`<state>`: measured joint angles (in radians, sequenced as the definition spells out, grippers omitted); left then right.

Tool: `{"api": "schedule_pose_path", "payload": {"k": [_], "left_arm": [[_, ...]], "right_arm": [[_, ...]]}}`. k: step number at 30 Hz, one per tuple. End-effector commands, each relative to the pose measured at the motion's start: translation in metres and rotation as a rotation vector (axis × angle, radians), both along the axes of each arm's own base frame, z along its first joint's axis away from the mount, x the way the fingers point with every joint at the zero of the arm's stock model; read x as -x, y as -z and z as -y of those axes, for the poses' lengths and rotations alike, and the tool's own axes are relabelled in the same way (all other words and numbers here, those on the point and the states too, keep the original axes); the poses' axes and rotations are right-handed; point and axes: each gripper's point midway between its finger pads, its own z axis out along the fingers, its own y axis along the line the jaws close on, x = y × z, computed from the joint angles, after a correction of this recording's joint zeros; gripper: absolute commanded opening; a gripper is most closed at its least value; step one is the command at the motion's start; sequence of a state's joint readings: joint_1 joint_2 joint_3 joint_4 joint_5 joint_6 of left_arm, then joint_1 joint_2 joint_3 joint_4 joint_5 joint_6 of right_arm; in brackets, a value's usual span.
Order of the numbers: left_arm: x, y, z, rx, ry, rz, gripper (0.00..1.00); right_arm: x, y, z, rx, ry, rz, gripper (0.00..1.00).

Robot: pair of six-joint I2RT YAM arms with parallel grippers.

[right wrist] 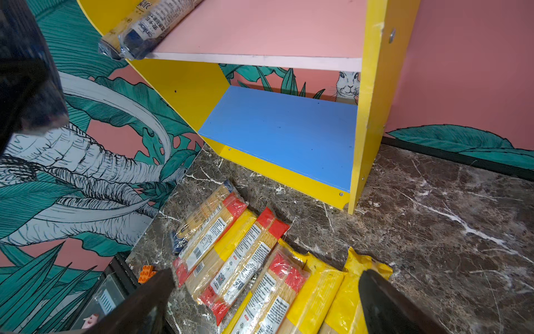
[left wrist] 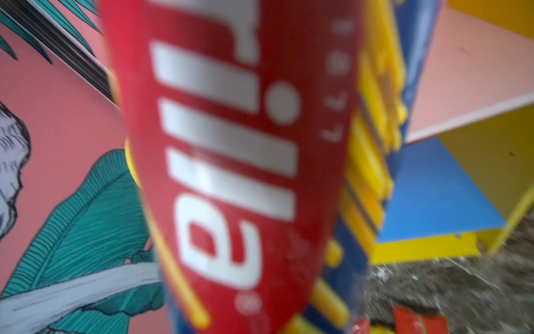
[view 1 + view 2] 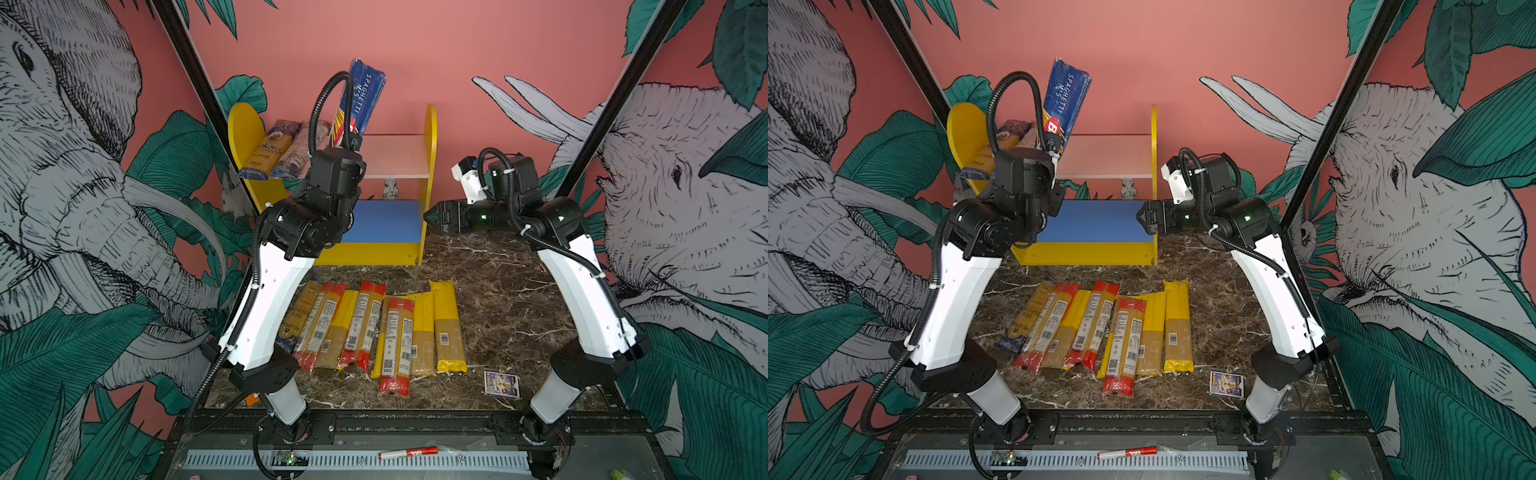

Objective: Arrange pasta packages on shelves
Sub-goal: Place the pasta box on the shelf.

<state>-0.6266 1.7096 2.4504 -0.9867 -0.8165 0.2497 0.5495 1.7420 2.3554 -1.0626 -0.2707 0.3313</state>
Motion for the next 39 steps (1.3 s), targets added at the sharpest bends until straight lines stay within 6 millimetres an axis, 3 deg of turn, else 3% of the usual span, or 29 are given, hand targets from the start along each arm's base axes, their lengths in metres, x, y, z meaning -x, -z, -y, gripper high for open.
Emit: {"api": "schedule_pose_path", "payload": {"k": [1, 5, 13, 24, 39], "left_arm": [[-0.017, -0.081, -0.022, 0.125, -0.050, 0.299, 0.00], [-0.047, -0.080, -0.032, 0.123, -0.068, 0.319, 0.00], [-0.084, -0.063, -0.056, 0.159, -0.077, 0.304, 0.00], [-0.118, -0.040, -0.078, 0.223, -0.072, 0.278, 0.00], [-0.151, -0.016, -0.078, 0.291, -0.029, 0.253, 0.00]], "right_arm": [[-0.011, -0.008, -0.006, -0.014, -0.008, 0.033, 0.99], [-0.024, -0.005, -0.007, 0.005, 0.019, 0.048, 0.99], [-0.045, 0.011, -0.011, 0.019, 0.069, 0.019, 0.99], [-0.062, 0.023, -0.017, 0.027, 0.107, -0.017, 0.99], [-0.059, 0.034, -0.002, 0.076, 0.167, -0.049, 0.99]]}}
